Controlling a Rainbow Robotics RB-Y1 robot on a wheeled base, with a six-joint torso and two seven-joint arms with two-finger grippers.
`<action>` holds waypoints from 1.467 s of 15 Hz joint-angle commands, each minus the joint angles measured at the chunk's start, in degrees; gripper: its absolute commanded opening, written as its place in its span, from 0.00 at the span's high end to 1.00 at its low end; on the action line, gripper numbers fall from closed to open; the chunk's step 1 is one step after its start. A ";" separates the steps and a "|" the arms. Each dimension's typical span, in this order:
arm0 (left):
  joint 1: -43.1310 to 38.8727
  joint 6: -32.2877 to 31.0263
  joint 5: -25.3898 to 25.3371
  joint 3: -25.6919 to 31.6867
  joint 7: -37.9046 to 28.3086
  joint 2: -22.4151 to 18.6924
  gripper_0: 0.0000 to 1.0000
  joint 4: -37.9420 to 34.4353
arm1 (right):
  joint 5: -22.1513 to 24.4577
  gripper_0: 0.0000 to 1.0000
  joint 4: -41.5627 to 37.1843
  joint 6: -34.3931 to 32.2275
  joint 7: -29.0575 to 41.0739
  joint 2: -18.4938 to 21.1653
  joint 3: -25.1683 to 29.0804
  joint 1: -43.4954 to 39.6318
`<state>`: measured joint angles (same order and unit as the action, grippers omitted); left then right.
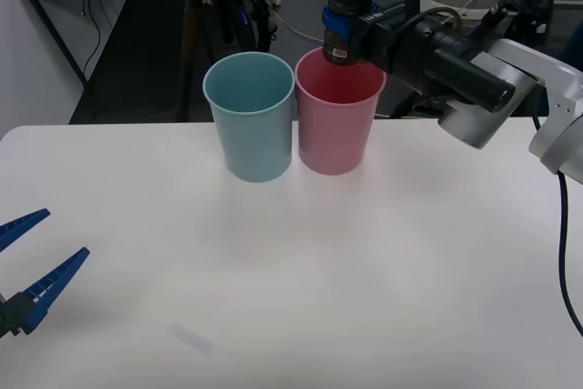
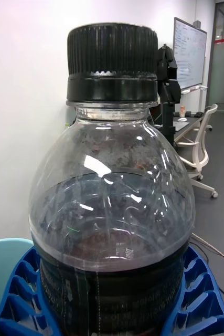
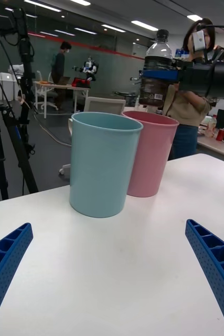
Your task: Grasp the object on the table and drop it into the matching bin: aluminum can to the light blue bin, PET bottle to the pink bin.
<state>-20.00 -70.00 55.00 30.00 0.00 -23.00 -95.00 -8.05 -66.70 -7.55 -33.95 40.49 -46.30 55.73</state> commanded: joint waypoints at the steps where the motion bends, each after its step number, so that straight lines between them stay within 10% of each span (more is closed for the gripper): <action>1: 0.00 0.00 0.00 0.00 0.00 0.00 0.00 0.00 | 0.32 1.00 -0.01 -0.01 0.29 -0.32 0.07 0.00; 2: 0.00 0.00 0.00 0.00 0.00 0.00 0.00 0.00 | 0.32 1.00 -0.01 -0.01 0.38 -0.32 0.07 0.00; 3: 0.00 0.00 0.00 0.00 0.00 0.00 0.00 0.00 | 0.32 0.78 -0.01 -0.01 0.46 -0.32 0.07 0.00; 4: 0.00 0.00 0.00 0.00 0.00 0.00 0.00 0.00 | 0.41 0.15 -0.01 -0.10 0.64 -0.32 0.07 0.00; 5: 0.00 0.00 0.00 0.00 0.00 0.00 0.00 0.00 | 0.41 0.00 -0.01 -0.18 0.82 -0.32 0.16 0.00; 22: 0.00 0.00 0.00 0.00 0.00 0.00 0.00 0.00 | -0.47 0.00 -0.01 -4.14 0.20 2.23 0.25 -0.18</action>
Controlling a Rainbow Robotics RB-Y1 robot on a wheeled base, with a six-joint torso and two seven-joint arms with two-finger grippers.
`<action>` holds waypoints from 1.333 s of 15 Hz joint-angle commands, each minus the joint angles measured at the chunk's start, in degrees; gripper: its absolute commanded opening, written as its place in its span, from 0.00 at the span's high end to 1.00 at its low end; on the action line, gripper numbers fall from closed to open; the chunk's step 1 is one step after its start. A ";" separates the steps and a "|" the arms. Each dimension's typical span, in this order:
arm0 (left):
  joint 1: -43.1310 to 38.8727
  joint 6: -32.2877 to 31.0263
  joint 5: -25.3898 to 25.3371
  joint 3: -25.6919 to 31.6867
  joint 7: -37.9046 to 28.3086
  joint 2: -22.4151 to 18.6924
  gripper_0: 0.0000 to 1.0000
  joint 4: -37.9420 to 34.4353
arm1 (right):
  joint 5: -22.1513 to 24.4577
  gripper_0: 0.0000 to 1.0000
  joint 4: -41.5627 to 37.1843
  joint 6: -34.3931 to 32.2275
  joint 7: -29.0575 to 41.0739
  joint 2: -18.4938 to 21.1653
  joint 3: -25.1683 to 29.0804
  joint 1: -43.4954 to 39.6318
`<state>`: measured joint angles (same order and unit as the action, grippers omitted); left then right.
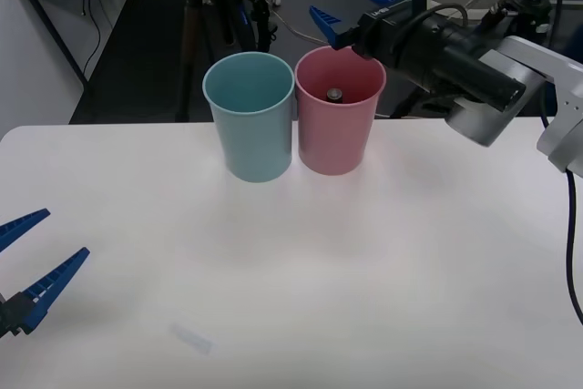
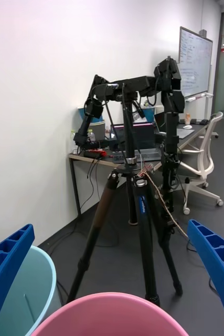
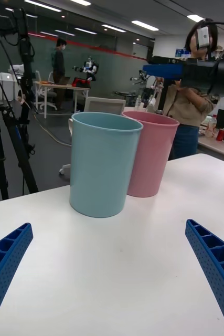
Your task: Grasp the object on the table and drop it into the matching bin: aluminum can to the light blue bin, PET bottle to the pink bin.
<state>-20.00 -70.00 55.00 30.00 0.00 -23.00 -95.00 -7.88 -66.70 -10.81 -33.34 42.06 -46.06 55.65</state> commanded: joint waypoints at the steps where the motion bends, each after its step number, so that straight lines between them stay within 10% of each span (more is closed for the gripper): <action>1: 0.00 0.00 0.00 0.00 0.00 0.00 0.00 0.00 | -1.17 0.00 -0.27 -1.15 -0.50 1.10 -0.08 -0.28; 12: 0.00 0.00 0.00 0.00 0.00 0.00 0.00 0.00 | -4.42 0.00 -28.04 -1.41 -3.31 17.53 9.76 -20.76; 20: 0.00 0.00 0.00 0.00 0.00 0.00 0.00 0.00 | 8.41 0.00 -39.29 -6.77 1.08 19.47 27.60 -46.42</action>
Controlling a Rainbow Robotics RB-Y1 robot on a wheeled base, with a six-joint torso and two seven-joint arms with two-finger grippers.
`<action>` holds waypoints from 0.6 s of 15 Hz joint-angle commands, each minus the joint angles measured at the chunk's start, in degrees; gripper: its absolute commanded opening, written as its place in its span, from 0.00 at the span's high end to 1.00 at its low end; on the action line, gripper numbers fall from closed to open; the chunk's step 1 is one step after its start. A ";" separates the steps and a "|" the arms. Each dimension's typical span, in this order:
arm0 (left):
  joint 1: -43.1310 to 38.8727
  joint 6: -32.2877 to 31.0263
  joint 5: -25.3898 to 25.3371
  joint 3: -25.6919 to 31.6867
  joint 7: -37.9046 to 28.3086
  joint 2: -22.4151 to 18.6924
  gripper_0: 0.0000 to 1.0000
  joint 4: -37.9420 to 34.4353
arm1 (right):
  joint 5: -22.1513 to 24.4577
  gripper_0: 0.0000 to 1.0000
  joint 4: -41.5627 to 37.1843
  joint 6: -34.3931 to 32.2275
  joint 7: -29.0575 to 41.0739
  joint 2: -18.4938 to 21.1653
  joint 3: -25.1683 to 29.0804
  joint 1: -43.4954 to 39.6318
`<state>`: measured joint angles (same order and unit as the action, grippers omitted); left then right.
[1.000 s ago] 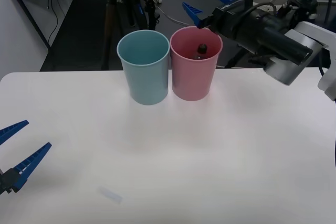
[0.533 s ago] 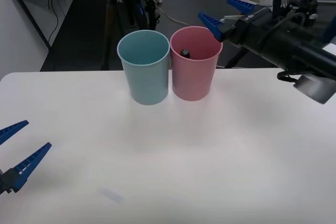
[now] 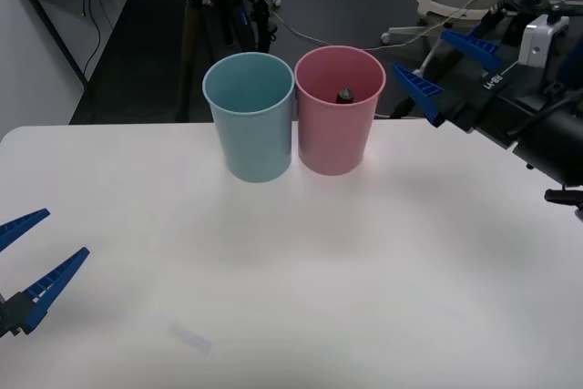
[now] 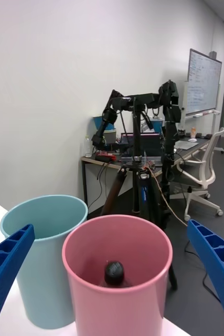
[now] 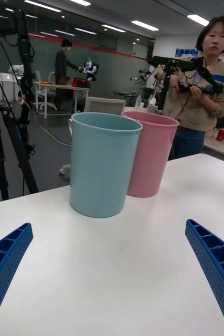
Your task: Grasp the object on the table and drop it into the matching bin: aluminum can to the light blue bin, PET bottle to the pink bin.
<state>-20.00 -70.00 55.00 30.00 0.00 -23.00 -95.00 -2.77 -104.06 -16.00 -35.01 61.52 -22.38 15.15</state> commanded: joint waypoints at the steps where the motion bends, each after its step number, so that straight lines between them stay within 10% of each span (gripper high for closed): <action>1: 0.00 0.00 0.00 0.00 0.00 0.00 0.00 0.00 | 5.85 0.00 -2.91 -2.80 5.56 -0.08 5.94 -9.35; 9: 0.00 0.00 0.00 0.00 0.00 0.00 0.00 0.00 | 22.37 0.00 -4.14 -15.46 13.65 -8.17 19.74 -28.51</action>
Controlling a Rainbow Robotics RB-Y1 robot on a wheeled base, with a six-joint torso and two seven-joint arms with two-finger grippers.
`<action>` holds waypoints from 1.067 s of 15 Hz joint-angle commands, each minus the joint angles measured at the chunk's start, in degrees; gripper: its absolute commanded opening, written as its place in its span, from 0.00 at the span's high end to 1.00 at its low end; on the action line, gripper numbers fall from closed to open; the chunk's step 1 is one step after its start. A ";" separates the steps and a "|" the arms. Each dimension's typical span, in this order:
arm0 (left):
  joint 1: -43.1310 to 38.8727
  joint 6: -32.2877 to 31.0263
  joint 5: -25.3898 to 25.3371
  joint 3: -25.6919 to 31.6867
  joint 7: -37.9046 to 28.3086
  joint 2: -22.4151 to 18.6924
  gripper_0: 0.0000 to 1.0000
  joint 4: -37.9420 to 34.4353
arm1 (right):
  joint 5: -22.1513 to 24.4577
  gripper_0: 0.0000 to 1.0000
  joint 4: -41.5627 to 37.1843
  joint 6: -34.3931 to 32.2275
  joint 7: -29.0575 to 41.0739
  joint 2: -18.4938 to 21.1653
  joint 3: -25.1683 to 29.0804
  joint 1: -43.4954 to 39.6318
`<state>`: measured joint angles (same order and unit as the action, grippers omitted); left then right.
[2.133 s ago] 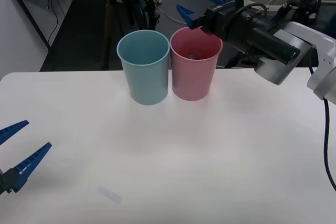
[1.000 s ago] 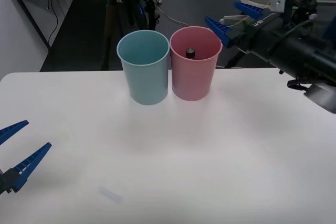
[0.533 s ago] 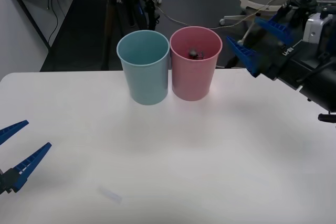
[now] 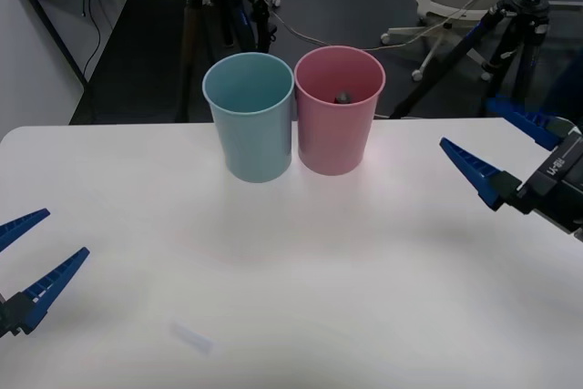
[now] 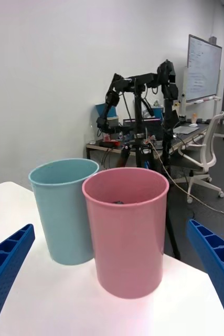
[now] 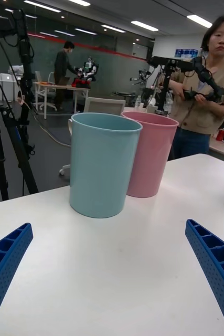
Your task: Grasp the object on the table and drop it into the matching bin: aluminum can to the light blue bin, PET bottle to the pink bin.
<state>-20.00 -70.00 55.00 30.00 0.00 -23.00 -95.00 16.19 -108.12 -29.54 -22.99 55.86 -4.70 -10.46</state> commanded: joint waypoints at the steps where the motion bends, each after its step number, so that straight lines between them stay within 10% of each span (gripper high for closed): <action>1: 0.00 0.00 0.00 0.00 0.00 0.00 0.00 0.00 | 6.75 0.00 0.01 -3.33 4.53 -4.53 3.38 -4.57; 12: 0.00 0.00 0.00 0.00 0.00 0.00 0.00 0.00 | 28.37 0.00 3.00 -19.15 14.90 -20.26 13.40 -13.45; 16: 0.00 0.00 0.00 0.00 0.00 0.00 0.00 0.00 | 29.60 0.00 3.70 -20.55 15.52 -21.58 13.93 -13.89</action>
<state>-20.00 -70.00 55.00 30.00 0.00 -23.00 -95.00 45.81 -104.42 -50.04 -7.54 34.31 9.18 -24.27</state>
